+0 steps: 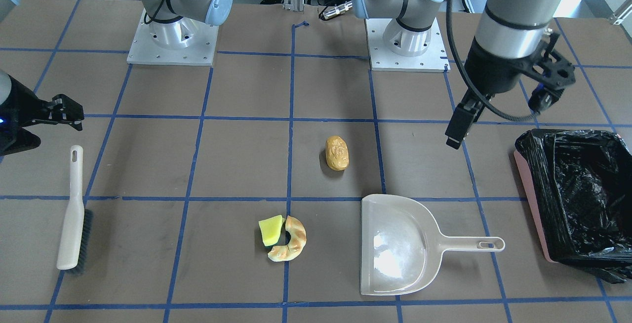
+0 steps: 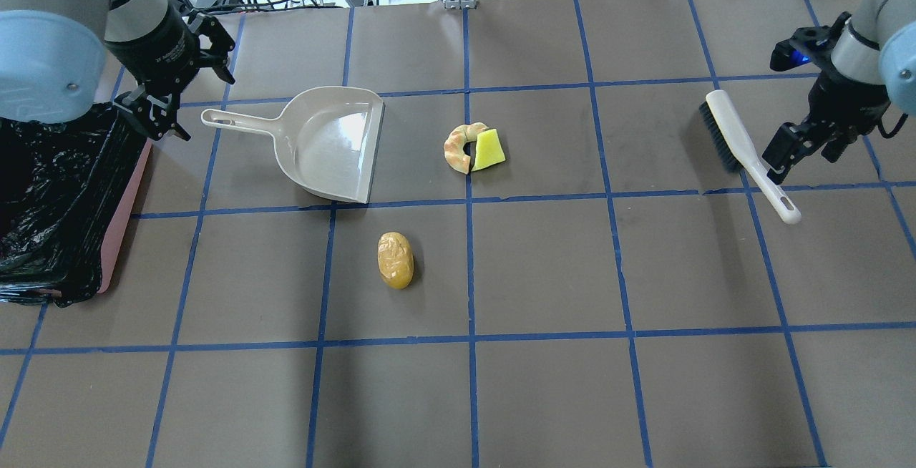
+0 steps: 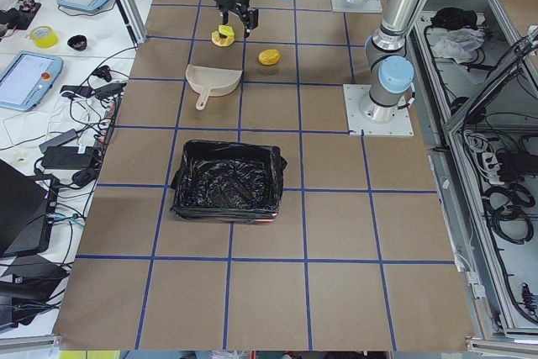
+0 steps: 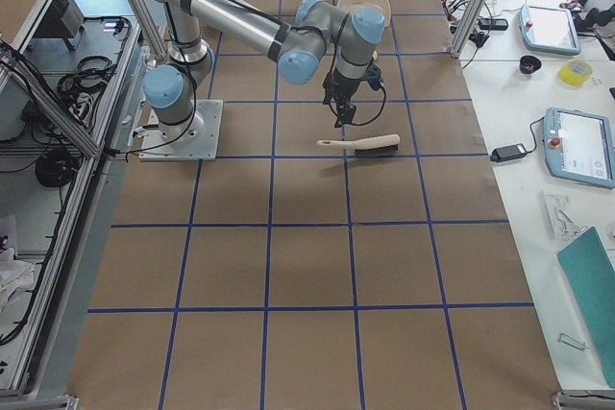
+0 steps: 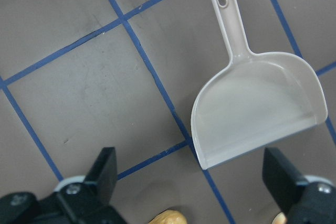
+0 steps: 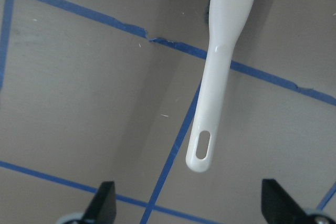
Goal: Sweep and dump trash into bin
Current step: 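Grasp the dustpan handle with the left gripper while the right gripper grasps the brush handle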
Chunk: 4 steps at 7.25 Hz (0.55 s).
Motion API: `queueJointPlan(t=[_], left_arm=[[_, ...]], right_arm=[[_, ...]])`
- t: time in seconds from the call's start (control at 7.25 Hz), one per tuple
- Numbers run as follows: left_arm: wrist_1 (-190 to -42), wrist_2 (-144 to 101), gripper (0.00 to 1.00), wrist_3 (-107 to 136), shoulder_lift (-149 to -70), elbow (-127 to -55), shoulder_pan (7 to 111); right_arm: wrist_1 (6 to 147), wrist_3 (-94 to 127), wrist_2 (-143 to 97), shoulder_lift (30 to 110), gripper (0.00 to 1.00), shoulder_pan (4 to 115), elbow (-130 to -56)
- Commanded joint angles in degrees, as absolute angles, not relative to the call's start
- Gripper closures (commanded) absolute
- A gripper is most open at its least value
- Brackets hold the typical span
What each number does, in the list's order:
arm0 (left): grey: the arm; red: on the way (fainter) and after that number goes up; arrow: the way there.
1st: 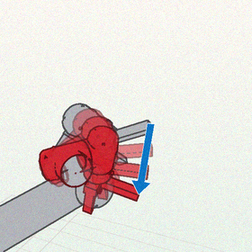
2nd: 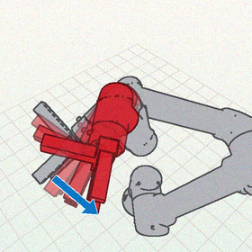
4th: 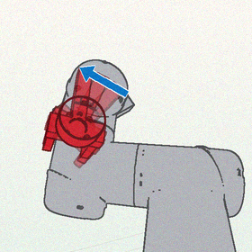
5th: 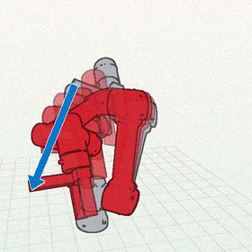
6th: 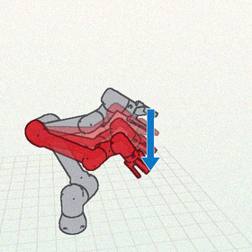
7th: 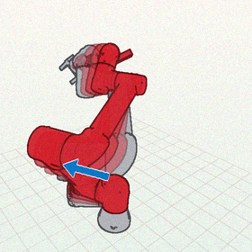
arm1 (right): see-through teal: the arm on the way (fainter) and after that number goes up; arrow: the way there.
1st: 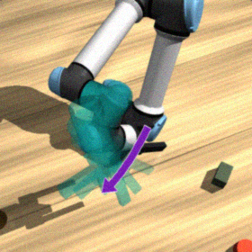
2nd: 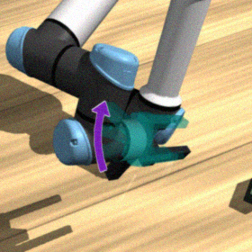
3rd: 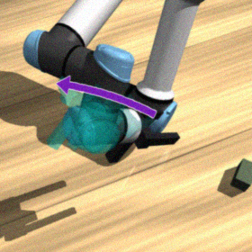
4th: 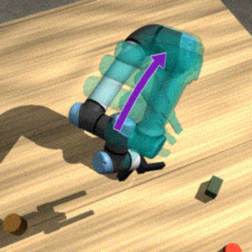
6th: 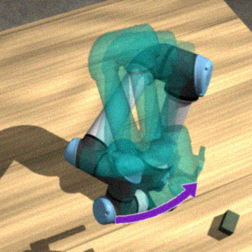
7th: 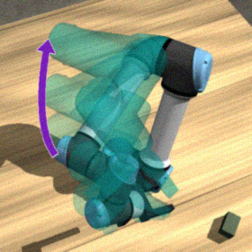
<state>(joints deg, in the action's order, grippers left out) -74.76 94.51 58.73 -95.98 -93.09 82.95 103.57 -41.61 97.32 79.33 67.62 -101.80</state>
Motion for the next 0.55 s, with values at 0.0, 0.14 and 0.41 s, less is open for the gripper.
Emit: queueJointPlan(t=[0.0,0.14,0.41], left_arm=[[-66.9,91.9,0.00,70.1,-102.0,-93.4,79.5],[-65.7,91.8,0.00,72.4,-105.3,-92.9,79.5],[-59.2,92.5,0.00,72.6,-111.4,-92.8,79.5]], right_arm=[[115.5,-43.5,97.2,73.8,0.05,64.7,-106.8],[115.8,-43.3,97.0,71.7,0.07,64.7,-106.7],[115.0,-43.2,96.7,71.4,0.14,64.7,-106.9]])
